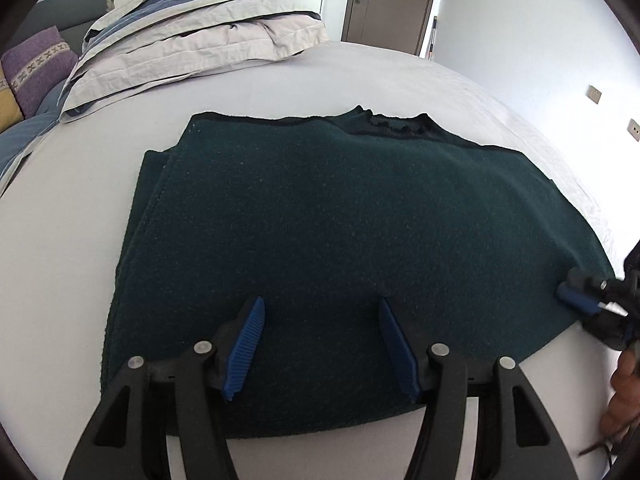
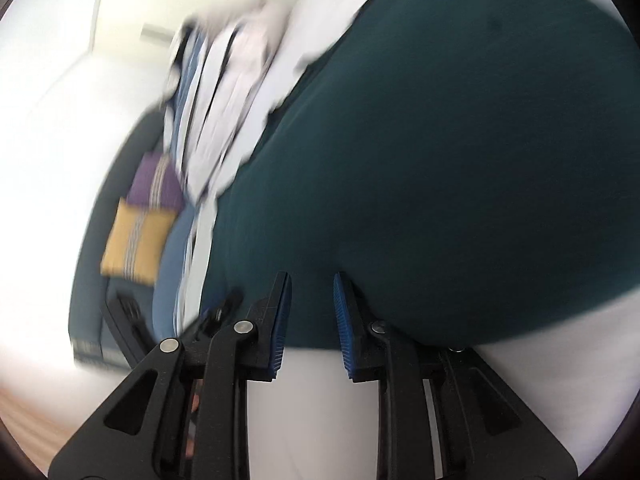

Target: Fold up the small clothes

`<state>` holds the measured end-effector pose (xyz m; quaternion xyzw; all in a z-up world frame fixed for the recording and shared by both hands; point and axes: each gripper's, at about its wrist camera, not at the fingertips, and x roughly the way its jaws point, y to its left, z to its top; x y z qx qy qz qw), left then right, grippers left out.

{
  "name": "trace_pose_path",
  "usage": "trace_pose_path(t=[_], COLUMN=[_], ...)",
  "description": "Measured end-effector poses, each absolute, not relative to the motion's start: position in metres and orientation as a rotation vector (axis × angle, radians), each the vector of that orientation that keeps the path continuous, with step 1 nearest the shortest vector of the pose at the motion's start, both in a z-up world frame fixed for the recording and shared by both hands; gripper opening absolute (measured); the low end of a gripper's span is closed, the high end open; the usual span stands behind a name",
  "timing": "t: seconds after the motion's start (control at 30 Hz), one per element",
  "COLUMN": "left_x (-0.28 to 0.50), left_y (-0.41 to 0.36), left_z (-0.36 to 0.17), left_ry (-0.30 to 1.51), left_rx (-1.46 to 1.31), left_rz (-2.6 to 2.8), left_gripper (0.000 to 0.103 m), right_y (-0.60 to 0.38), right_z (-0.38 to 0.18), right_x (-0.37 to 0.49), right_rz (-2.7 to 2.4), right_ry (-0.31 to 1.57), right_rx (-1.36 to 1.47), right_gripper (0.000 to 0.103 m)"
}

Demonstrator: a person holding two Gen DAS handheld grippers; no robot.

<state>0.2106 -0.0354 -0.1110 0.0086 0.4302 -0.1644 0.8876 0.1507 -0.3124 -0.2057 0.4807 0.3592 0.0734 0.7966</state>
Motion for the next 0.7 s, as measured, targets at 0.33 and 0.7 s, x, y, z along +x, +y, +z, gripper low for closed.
trace_pose_path(t=[0.33,0.7], left_x=[0.207,0.206], left_y=[-0.036,-0.037], left_z=[-0.114,-0.114], left_ry=[0.888,0.887], left_rx=[0.027,0.022], left_rz=[-0.332,-0.336], left_gripper=[0.065,0.065], right_y=[-0.38,-0.263], right_z=[-0.173,-0.154], right_x=[0.073,0.159], right_rz=[-0.095,0.238], right_ry=[0.591,0.777], right_rx=[1.078,0.954], right_gripper=[0.032,0.035])
